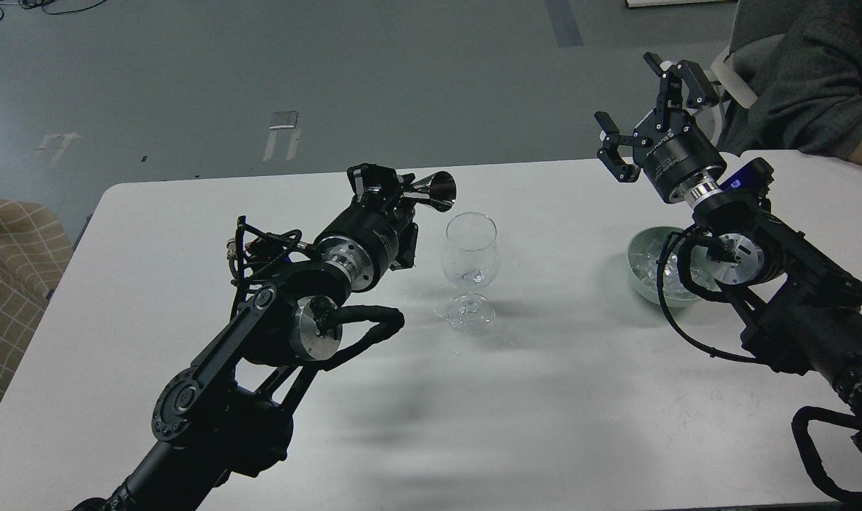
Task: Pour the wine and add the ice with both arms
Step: 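Tilt the jigger with the left gripper to pour into the glass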
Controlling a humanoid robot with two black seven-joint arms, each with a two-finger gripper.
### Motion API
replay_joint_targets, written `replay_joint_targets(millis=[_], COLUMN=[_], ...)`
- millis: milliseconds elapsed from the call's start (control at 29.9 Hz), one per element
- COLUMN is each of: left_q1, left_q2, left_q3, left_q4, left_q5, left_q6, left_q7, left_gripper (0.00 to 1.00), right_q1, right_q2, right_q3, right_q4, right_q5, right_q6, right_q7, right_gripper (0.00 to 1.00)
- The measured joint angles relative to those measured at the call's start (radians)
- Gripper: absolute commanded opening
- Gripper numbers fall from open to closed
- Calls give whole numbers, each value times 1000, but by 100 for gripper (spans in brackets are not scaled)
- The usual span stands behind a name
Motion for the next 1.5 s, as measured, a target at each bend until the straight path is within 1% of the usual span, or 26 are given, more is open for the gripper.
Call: replay_joint_targets(millis=[401,501,735,1504], left_q1=[-8,-9,-9,-6], left_q2=[0,0,0,0], left_q3=[3,22,49,120], left_q4=[-5,-7,-10,-13], left_q5=[33,51,97,296], left_q6=[0,0,0,0], left_q7=[6,8,30,29], left_gripper=[0,0,0,0], right_q1=[0,0,0,-10], right_q2=[0,0,0,0], right_q3=[0,0,0,-1], right_q4=[0,0,0,3], right_q5=[0,0,0,0], right_q6=[0,0,0,0], right_q7=[0,0,0,0], right_gripper=[100,100,100,100])
